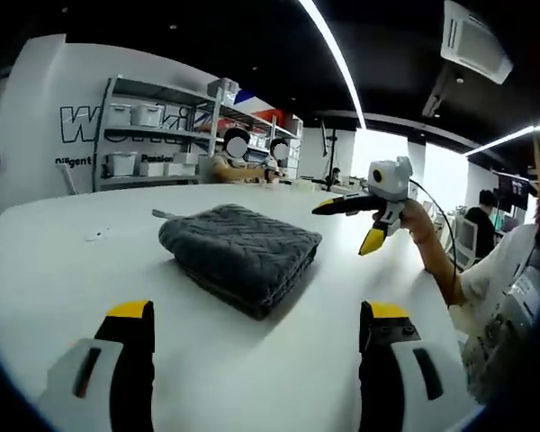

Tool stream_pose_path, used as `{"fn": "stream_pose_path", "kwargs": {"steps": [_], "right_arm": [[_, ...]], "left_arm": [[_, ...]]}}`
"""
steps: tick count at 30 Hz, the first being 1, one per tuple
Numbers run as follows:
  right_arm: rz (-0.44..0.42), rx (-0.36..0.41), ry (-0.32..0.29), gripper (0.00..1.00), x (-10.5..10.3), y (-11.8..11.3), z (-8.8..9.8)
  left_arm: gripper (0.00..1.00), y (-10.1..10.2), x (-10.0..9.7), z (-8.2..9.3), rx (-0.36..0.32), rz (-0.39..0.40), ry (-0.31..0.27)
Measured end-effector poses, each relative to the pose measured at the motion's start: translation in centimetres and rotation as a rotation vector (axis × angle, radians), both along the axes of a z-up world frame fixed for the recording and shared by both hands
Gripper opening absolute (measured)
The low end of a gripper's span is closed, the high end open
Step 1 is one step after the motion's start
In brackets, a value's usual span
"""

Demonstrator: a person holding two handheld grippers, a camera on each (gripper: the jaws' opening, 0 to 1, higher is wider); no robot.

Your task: Fold the towel on the table until its edges align and the towel forms a compact rectangular stack.

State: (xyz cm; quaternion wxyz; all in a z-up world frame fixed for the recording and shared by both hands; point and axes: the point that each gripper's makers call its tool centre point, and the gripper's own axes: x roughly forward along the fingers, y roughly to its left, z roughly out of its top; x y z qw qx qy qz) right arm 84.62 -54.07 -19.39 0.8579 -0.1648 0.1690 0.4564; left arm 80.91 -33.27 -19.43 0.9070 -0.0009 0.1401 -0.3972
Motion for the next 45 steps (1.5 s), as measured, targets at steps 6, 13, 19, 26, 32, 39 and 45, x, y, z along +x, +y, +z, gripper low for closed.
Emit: {"fn": "stream_pose_path", "kwargs": {"steps": [6,13,19,26,32,39,45], "right_arm": [[0.01,0.011,0.009,0.99,-0.4,0.1,0.0],[-0.001,0.014,0.01,0.99,-0.3,-0.2,0.0],[0.008,0.012,0.012,0.99,-0.4,-0.1,0.0],[-0.004,0.035,0.023,0.99,0.0,-0.5,0.1],[0.005,0.107,0.039,0.99,-0.2,-0.2,0.9],[-0.016,0.124,0.048,0.99,0.3,-0.5,1.0],[-0.029,0.136,0.052,0.99,0.6,-0.7,1.0]], "left_arm": [[1.0,0.3,-0.3,0.1,0.001,0.008,-0.001],[1.0,0.4,-0.4,0.4,-0.005,0.003,-0.007],[1.0,0.6,-0.2,-0.1,0.011,0.008,0.006],[1.0,1.4,0.0,0.1,-0.012,0.024,0.013],[1.0,1.5,0.2,-0.2,-0.01,0.026,0.021],[1.0,2.4,0.9,-1.1,-0.003,0.058,0.05],[1.0,3.1,1.2,-0.7,-0.023,0.074,0.048]]}}
